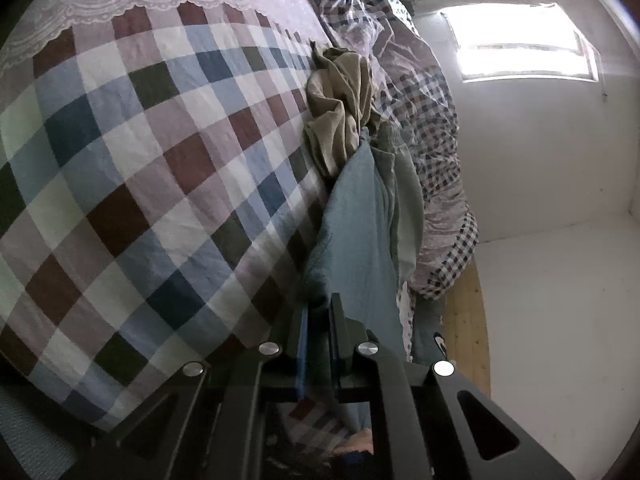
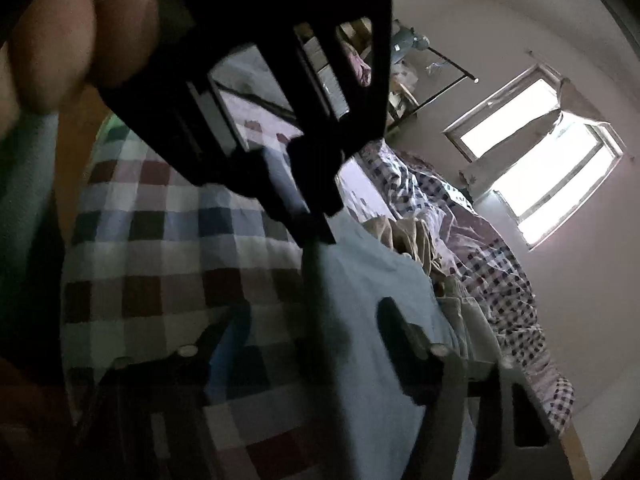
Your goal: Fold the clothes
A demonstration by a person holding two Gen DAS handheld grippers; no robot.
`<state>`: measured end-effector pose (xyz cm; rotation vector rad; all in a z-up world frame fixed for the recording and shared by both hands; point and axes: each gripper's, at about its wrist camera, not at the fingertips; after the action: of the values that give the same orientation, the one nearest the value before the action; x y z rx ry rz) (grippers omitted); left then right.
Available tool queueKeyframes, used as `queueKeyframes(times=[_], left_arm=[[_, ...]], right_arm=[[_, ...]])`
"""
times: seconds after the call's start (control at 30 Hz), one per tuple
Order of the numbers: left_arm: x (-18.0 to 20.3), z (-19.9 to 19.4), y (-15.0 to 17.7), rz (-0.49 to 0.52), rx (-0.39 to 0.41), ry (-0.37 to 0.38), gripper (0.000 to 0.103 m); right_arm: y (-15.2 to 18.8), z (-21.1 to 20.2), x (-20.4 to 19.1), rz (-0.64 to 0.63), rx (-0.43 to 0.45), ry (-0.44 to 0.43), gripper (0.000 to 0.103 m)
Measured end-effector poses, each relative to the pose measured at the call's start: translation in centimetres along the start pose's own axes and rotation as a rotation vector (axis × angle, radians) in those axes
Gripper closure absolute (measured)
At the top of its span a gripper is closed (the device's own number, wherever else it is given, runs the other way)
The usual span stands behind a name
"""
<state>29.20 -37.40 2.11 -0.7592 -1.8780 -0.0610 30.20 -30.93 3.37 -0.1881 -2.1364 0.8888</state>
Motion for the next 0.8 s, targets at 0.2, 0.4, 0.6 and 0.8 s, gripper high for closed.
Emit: queueKeyframes(times=[0.2, 0.4, 0.6, 0.8], left_arm=[[-0.3, 0.3, 0.1, -0.019, -0.02, 0.005, 0.095], [-0.1, 0.5, 0.3, -0.026, -0.028, 0.048, 0.051], [0.7, 1.8, 0.3, 0.003, -0.06, 0.075, 0.043], [1.8, 4.0, -1.0, 0.033, -0.097, 0.097, 0.043]], right_arm=[[0.0, 1.4, -0.2, -0.034, -0.011, 0.019, 0.089], [-0.8, 0.9, 1.2, 0.017, 0.013, 0.003, 0.1], [-1.3, 0.2, 2.3, 0.049, 0.026, -0.016, 0.1], [-1.6, -0.1, 3.2, 0.067, 0.034, -0.037, 0.1]])
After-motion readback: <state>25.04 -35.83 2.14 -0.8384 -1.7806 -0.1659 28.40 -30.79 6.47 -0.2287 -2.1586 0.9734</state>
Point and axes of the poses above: each gripper's, at about its wrist camera, not at the fingertips, and z roughly the way its jaws point, x to its right, y to its underside, and after that the axes turned 12 degrees about z, right-handed
